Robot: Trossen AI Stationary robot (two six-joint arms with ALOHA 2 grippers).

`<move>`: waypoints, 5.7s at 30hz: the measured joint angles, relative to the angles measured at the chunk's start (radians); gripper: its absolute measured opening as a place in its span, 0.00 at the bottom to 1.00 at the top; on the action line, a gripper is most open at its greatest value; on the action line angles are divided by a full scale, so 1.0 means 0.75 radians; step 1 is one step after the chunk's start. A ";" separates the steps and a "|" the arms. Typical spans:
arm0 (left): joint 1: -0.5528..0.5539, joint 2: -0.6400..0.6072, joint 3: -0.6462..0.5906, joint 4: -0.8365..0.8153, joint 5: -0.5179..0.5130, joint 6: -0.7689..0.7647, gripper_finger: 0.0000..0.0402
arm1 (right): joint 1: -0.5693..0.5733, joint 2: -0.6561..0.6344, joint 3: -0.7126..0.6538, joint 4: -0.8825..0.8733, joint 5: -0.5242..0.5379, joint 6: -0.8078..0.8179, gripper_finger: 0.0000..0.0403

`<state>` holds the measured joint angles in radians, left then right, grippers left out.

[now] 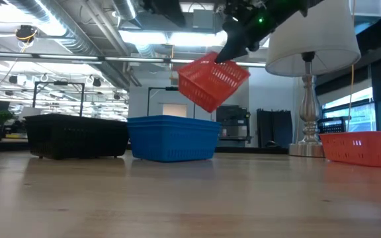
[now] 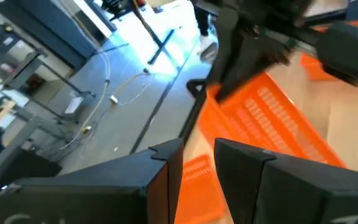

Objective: Stack baskets by color
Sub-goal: Stack the bottom orange bin on the top orange bin

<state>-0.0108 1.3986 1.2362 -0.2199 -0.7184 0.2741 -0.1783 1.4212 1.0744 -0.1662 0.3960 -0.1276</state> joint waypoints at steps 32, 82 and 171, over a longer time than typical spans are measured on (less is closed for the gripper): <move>-0.039 -0.146 -0.003 -0.287 -0.077 -0.119 0.21 | -0.461 0.517 0.038 0.808 -0.205 -0.217 0.01; 0.067 -0.146 -0.004 -0.436 -0.067 -0.184 0.21 | -0.460 0.615 0.676 -0.425 -0.765 -1.619 0.01; 0.134 -0.145 -0.004 -0.535 0.008 -0.248 0.21 | -0.264 0.614 0.860 -0.821 -0.660 -1.408 0.28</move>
<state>0.0898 1.2896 1.2335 -0.6209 -0.7124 0.0879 -0.3763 1.8816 1.7195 -0.7817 -0.0994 -1.1835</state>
